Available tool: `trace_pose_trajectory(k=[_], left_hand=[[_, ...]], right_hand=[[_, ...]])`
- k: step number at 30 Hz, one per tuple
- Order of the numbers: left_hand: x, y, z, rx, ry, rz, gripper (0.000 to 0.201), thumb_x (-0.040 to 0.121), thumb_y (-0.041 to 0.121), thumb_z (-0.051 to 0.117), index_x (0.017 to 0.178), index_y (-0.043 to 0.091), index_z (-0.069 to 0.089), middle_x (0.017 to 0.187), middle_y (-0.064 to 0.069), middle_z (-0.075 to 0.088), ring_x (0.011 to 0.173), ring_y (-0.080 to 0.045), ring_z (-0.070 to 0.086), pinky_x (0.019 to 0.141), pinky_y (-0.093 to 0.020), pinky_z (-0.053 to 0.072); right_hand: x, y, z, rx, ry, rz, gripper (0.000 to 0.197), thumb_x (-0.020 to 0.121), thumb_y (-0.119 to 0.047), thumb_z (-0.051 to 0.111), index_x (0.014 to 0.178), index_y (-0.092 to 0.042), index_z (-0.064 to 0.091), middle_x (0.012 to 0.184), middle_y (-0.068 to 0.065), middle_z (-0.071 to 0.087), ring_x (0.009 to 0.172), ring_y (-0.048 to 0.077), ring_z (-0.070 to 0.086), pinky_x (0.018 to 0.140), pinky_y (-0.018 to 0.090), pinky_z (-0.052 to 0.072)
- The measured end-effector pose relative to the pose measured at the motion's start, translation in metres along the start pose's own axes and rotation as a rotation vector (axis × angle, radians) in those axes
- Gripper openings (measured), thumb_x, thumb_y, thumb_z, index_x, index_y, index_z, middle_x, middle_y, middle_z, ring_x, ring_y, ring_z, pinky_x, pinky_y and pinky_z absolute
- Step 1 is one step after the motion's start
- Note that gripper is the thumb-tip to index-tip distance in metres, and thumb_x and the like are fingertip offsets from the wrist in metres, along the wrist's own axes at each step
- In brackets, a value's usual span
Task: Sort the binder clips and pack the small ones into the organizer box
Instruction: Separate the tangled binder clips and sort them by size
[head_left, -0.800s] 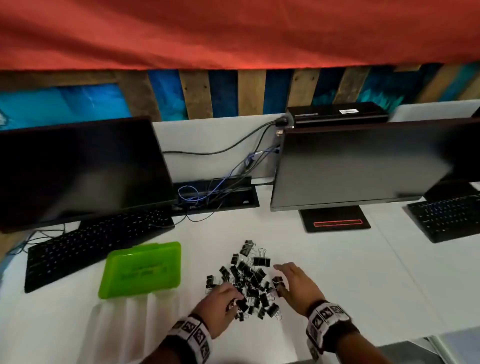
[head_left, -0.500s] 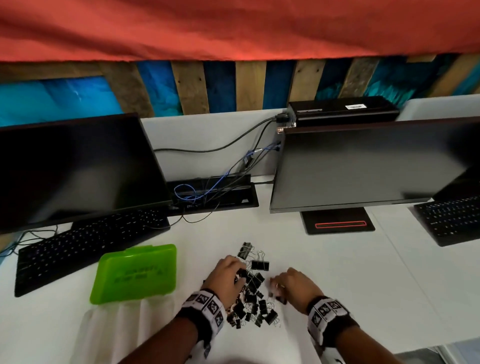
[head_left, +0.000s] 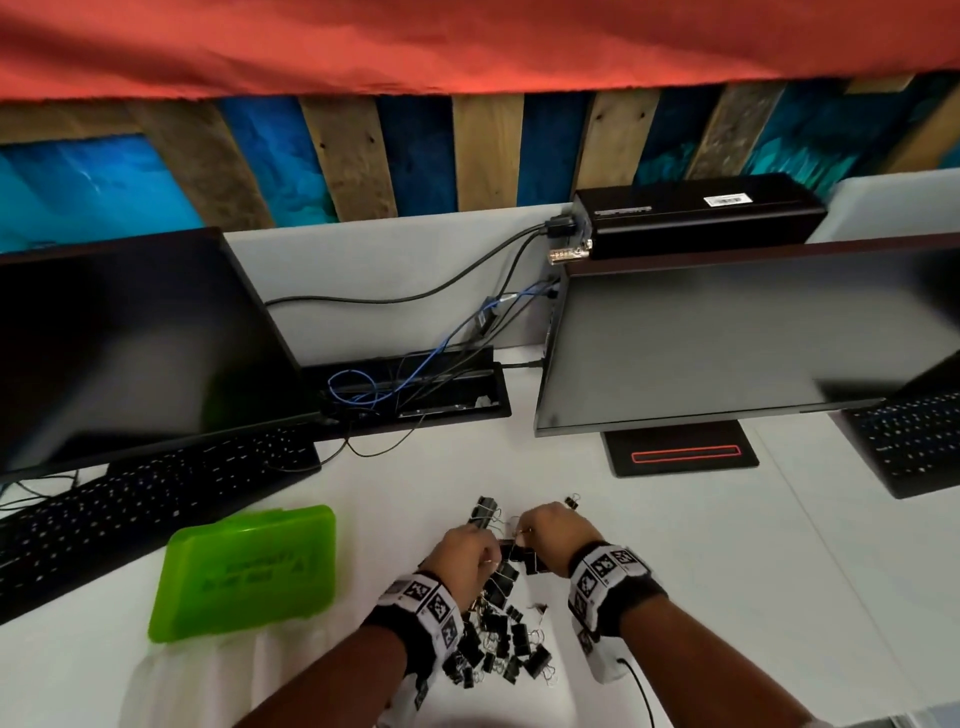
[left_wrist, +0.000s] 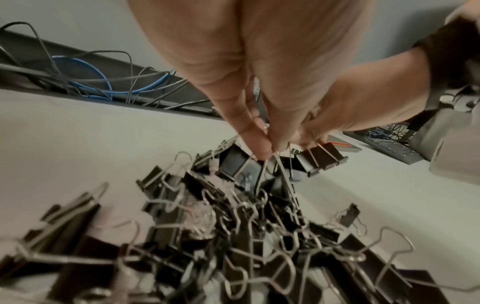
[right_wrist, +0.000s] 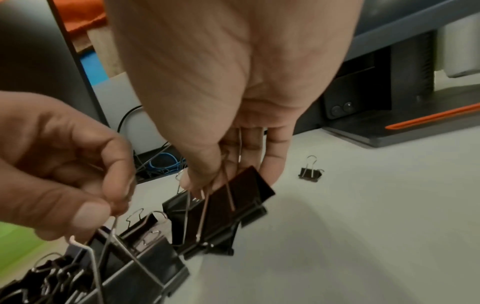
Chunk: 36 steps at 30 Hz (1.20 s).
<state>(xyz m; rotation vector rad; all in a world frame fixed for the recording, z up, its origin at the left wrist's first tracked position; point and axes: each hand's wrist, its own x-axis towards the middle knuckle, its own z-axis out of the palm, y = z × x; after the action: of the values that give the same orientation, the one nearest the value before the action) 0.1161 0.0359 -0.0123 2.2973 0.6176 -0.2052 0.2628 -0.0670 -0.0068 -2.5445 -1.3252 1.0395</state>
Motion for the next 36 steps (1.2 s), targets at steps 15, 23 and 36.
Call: trace_pose_trajectory(k=[15,23,36], left_hand=[[0.032,0.052,-0.008,-0.157,-0.071,0.088,0.018,0.079,0.010,0.061,0.075,0.027,0.059,0.070,0.016,0.058,0.059,-0.002,0.057,0.057,-0.009,0.045],[0.054,0.088,0.044,-0.159,-0.207,0.122,0.014,0.085,0.013,0.059,0.087,0.026,0.055,0.085,-0.001,0.065,0.071,-0.015,0.063,0.071,-0.029,0.057],[0.065,0.005,-0.019,0.156,-0.165,-0.076,0.039,0.080,0.003,0.043,0.108,0.024,0.060,0.130,0.001,0.049,0.105,-0.014,0.053,0.087,-0.020,0.046]], right_hand=[[-0.050,0.071,-0.025,0.416,0.239,0.120,0.005,0.083,-0.021,0.068,0.082,-0.020,0.073,0.079,-0.008,0.069,0.080,0.011,0.063,0.073,0.021,0.046],[-0.078,0.116,-0.015,0.431,0.291,0.267,0.008,0.084,-0.015,0.065,0.081,-0.019,0.070,0.075,-0.007,0.064,0.073,0.012,0.059,0.062,0.014,0.037],[-0.069,0.119,-0.014,0.314,0.433,0.274,0.013,0.088,-0.022,0.053,0.083,-0.025,0.065,0.091,-0.001,0.067,0.083,0.020,0.061,0.072,0.035,0.052]])
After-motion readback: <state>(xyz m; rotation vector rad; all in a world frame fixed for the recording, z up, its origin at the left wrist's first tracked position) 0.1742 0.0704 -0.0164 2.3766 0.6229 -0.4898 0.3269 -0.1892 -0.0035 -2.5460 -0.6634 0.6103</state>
